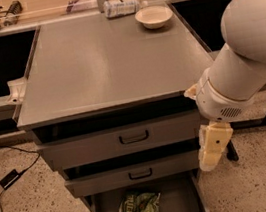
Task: Pick green jalapeno chip bag from bottom drawer and place on counter
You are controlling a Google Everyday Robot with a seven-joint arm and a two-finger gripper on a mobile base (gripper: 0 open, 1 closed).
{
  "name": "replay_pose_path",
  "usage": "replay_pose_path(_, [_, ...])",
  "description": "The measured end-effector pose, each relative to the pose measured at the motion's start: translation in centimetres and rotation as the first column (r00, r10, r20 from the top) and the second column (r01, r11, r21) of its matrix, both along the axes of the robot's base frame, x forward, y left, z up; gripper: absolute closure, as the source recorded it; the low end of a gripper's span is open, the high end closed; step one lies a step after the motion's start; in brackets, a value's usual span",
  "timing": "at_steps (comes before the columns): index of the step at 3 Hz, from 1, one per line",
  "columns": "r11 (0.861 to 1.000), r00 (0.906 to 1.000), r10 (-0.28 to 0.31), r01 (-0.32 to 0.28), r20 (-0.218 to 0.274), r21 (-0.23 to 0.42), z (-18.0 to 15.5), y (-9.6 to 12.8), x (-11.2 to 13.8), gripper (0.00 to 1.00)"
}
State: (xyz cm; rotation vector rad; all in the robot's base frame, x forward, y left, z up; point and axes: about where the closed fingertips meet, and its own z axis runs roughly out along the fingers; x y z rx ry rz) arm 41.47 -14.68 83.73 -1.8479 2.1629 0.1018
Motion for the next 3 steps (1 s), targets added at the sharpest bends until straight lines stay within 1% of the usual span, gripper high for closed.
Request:
replay_pose_path(1, [1.000,1.0000,-0.001,0.001,-0.003,0.012,-0.2,0.1,0.1,0.00])
replay_pose_path(2, [0.997,0.9998,-0.002,0.004,-0.020,0.080,-1.4,0.7,0.3,0.00])
replay_pose_path(3, [0.988,0.9992,0.001,0.005,-0.041,0.155,-4.7,4.2,-0.9,0.00])
